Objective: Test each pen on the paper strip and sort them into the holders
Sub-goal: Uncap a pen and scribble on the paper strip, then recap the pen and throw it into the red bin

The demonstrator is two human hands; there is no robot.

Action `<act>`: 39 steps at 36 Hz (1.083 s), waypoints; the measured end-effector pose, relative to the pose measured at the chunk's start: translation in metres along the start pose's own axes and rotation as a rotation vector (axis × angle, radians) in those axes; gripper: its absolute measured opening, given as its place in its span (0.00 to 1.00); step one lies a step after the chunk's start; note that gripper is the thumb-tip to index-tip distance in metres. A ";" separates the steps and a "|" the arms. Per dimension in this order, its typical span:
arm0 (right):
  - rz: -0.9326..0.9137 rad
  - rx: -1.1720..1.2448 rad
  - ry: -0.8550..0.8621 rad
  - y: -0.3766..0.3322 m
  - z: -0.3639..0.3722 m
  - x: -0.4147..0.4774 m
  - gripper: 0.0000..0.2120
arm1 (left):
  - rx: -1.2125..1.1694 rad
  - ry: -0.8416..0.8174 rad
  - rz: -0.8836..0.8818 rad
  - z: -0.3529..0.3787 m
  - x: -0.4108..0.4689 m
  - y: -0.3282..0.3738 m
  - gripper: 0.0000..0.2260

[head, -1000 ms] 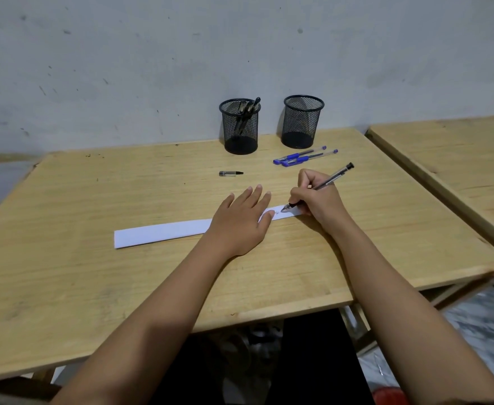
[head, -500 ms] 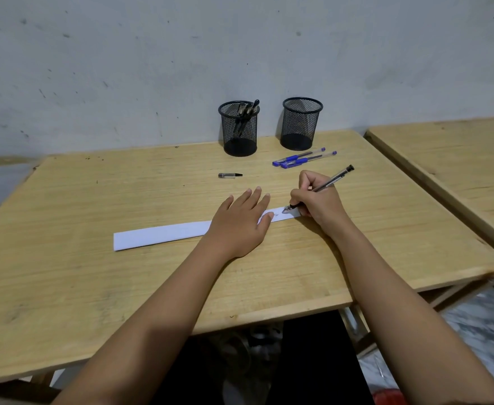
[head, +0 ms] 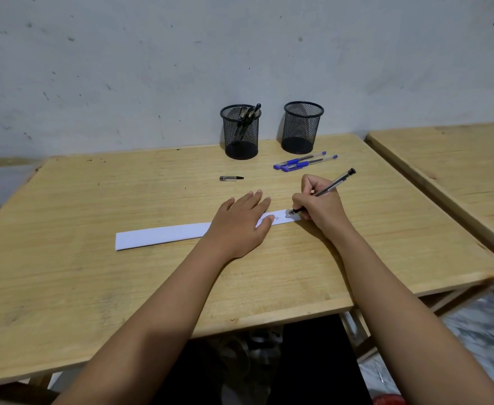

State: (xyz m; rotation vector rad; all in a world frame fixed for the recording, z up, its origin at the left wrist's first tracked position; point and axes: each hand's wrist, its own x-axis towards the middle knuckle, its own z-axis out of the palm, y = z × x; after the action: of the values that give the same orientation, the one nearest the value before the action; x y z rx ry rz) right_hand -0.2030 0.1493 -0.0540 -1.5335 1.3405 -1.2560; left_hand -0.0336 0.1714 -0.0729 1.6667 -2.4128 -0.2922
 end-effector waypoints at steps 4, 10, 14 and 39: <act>-0.018 -0.005 0.053 -0.001 0.000 0.000 0.14 | -0.009 0.022 0.006 -0.003 -0.001 0.001 0.23; -0.017 0.136 0.185 -0.004 -0.005 0.005 0.13 | -0.082 0.023 0.000 -0.018 0.005 -0.001 0.21; 0.037 0.271 0.112 -0.006 -0.003 0.007 0.08 | -0.272 0.049 -0.039 -0.034 0.012 -0.010 0.20; 0.215 0.681 0.008 -0.014 0.012 0.044 0.02 | -0.511 0.271 -0.182 -0.045 0.057 -0.065 0.06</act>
State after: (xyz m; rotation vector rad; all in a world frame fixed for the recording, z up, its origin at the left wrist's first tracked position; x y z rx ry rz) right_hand -0.1887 0.1076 -0.0352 -0.8850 0.9074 -1.3855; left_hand 0.0168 0.0932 -0.0440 1.5637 -1.7996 -0.6078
